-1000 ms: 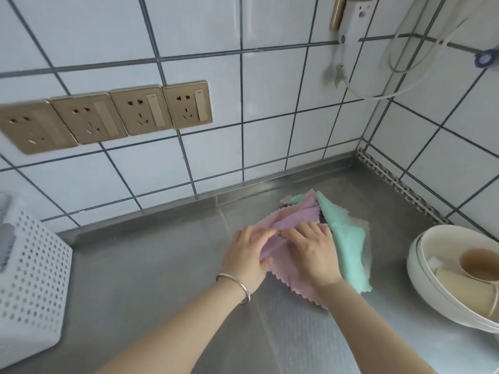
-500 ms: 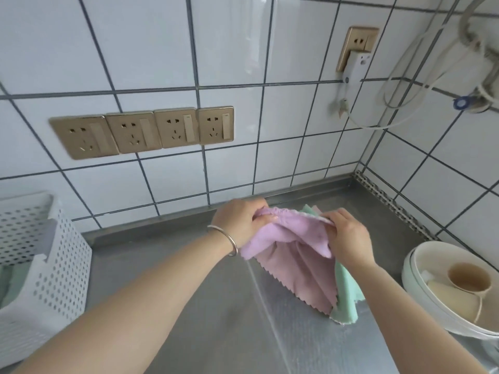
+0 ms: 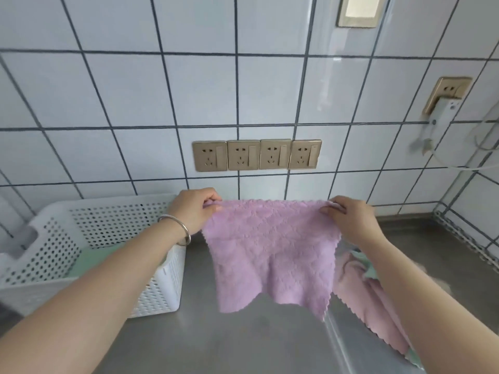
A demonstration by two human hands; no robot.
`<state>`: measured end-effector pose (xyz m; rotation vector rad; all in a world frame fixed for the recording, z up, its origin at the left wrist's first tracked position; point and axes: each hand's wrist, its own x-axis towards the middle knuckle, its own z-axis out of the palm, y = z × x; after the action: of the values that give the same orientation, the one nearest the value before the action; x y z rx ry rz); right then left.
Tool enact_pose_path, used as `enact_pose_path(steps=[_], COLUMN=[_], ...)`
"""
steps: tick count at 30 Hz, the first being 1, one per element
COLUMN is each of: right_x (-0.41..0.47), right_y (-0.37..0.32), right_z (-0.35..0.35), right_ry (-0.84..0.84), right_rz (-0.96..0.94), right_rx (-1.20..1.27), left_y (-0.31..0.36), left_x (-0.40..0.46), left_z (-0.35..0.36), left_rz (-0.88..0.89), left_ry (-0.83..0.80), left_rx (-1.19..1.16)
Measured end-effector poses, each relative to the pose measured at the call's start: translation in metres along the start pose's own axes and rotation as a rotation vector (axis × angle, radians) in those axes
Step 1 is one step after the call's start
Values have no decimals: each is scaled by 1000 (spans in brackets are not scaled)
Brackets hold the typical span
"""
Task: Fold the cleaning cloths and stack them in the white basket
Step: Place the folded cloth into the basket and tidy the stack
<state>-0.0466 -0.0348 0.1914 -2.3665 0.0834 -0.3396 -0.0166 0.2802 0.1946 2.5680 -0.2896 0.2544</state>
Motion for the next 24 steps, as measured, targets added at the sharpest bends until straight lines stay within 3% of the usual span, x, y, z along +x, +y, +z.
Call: enact_pose_path(steps=[5,8,18,24], right_x=[-21,-45,-151,-177], right_y=[-31,-21,110,115], right_z=[5,4,96,110], right_ry=[17,-100,-680,-880], right_rz=[-98,-114,-19,-67], right_rx=[130,100,-367,-492], left_y=[-33,-39,-91,-102], left_x=[-40,-77,-201,-241], left_z=[-16,-6,128,159], left_rz=[46,178,270,279], left_ry=[220,274,-334,-636], left_rx=[56,154,273,307])
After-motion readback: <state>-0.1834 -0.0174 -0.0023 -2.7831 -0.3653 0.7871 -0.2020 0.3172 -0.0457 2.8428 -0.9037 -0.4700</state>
